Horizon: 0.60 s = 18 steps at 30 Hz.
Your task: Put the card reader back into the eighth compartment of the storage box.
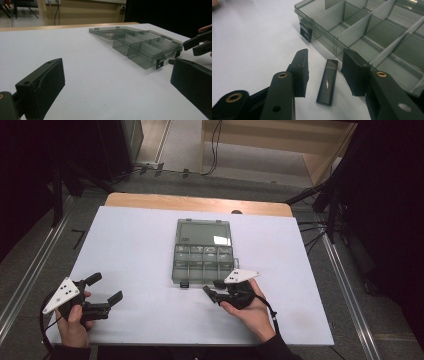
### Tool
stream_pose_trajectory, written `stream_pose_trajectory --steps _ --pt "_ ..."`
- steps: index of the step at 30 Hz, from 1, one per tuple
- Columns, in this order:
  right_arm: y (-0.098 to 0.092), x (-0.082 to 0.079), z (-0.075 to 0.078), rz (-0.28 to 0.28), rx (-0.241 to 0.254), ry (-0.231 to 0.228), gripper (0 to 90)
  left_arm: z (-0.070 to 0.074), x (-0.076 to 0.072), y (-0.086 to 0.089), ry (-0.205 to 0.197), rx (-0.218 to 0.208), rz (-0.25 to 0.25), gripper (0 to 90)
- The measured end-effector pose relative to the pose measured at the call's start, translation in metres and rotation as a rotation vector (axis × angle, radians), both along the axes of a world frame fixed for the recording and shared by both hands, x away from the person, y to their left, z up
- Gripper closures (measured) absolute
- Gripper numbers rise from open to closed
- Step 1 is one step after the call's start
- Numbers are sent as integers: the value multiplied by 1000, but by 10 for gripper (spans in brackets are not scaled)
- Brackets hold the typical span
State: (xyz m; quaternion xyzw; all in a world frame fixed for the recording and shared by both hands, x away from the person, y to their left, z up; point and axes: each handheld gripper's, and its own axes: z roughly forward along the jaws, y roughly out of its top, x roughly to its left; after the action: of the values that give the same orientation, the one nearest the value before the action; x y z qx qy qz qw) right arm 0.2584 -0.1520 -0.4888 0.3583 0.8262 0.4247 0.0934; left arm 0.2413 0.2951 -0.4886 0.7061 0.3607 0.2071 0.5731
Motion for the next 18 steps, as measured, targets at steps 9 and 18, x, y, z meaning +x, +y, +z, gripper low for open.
stream_pose_trajectory --steps 9,18 --pt "3 2 -5 -8 -44 16 614 0 0 0 -2 1 -1 0" --pt "6 3 -12 -15 -77 32 641 0 0 -1 -4 3 -1 0"
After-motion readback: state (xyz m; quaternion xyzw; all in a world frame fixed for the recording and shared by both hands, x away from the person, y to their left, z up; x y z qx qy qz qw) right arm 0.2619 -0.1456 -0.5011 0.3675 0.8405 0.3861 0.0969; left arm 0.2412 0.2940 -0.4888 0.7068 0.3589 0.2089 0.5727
